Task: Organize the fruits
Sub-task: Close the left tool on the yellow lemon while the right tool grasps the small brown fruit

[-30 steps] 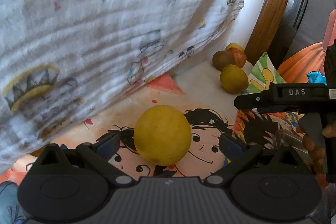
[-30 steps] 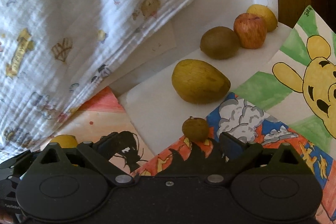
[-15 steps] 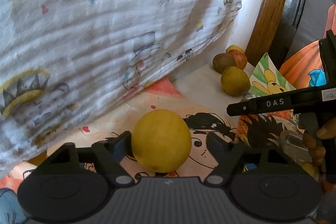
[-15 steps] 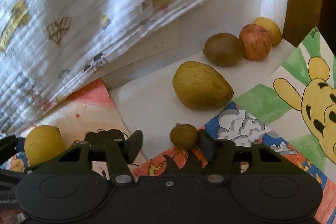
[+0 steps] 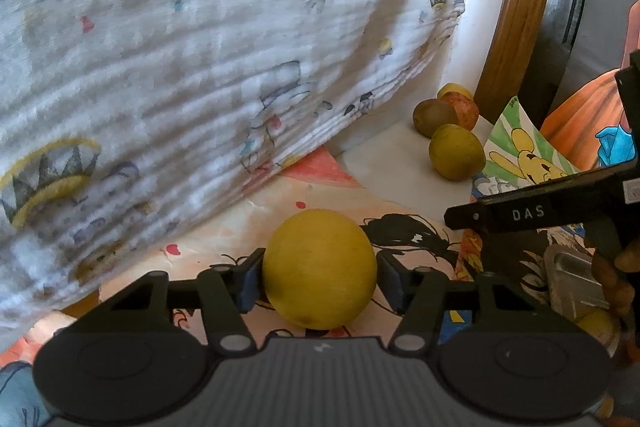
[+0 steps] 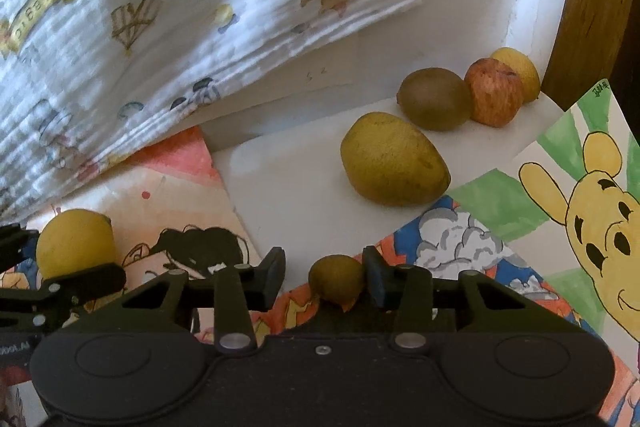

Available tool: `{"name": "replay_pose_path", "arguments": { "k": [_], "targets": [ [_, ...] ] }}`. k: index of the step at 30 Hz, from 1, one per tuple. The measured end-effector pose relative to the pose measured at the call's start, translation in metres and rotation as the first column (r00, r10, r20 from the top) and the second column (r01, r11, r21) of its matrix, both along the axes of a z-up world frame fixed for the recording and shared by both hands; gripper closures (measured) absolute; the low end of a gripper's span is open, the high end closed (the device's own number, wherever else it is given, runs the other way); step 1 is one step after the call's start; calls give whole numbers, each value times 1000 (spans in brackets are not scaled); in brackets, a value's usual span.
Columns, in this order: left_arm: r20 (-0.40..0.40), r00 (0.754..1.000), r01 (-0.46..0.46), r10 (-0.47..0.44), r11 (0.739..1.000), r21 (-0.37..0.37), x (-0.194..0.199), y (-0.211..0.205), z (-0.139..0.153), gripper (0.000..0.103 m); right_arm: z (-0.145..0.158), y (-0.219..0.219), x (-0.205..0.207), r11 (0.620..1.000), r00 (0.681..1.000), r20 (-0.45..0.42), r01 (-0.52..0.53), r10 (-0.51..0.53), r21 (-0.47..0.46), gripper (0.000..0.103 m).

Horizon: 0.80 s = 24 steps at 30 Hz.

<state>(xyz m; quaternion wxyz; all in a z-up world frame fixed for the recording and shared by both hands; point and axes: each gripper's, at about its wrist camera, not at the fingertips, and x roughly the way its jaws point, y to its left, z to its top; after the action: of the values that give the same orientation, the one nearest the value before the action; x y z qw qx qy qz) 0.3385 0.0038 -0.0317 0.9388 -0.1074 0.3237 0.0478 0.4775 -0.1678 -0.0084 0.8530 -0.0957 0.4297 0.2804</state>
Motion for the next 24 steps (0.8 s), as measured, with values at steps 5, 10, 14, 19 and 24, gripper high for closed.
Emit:
{"name": "replay_pose_path", "arguments": {
  "k": [5, 10, 14, 19, 24],
  "targets": [
    [-2, 1000, -6, 6, 1000, -2, -1, 1, 1, 42, 2, -4, -4, 1000, 1000, -5, 4, -4, -8, 58],
    [-2, 1000, -7, 7, 1000, 0, -1, 1, 1, 42, 5, -10, -11, 1000, 1000, -18, 9, -9, -9, 58],
    [2, 1000, -7, 7, 1000, 8, -1, 0, 1, 43, 6, -13, -18, 1000, 1000, -16, 5, -5, -10, 59],
    [-5, 1000, 4, -4, 1000, 11, -2, -2, 2, 43, 7, -10, -25, 1000, 1000, -4, -10, 10, -26, 74],
    [-20, 999, 34, -34, 999, 18, -3, -5, 3, 44, 8, -5, -34, 999, 999, 8, -31, 31, -43, 75]
  ]
}}
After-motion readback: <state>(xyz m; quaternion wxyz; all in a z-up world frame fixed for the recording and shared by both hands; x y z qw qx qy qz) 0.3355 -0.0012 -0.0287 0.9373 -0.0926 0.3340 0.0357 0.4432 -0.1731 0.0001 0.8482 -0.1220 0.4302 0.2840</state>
